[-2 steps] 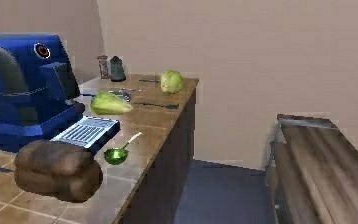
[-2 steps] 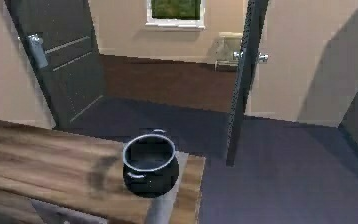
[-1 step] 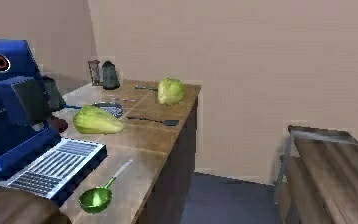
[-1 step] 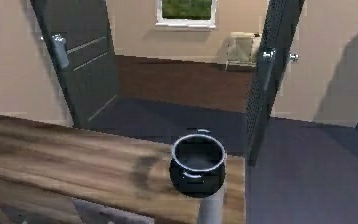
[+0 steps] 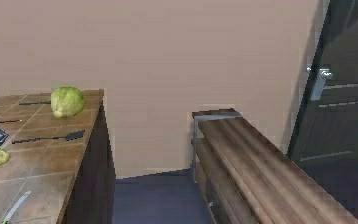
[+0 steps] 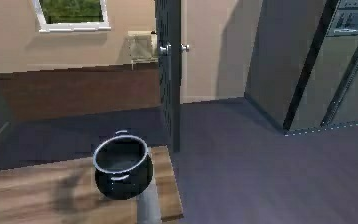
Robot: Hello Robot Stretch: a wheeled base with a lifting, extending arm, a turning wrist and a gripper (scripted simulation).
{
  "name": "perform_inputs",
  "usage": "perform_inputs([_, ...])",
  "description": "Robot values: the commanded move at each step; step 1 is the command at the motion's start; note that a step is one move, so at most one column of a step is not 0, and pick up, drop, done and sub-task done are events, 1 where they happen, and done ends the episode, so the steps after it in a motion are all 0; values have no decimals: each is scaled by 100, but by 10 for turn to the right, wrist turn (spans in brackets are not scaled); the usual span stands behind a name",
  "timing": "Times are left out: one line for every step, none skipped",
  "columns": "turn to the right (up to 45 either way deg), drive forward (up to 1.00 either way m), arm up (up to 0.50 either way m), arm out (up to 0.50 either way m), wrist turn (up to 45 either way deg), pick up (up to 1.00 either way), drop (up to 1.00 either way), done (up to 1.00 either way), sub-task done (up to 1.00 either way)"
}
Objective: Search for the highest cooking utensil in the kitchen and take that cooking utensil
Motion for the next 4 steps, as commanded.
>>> perform_inputs([0,20,0,0,0,0,0,0,0])
perform_inputs([-120,0,0,0,0,0,0,0,0])
perform_inputs([0,15,0,0,0,0,0,0,0])
perform_inputs([-450,0,0,0,0,0,0,0,0])
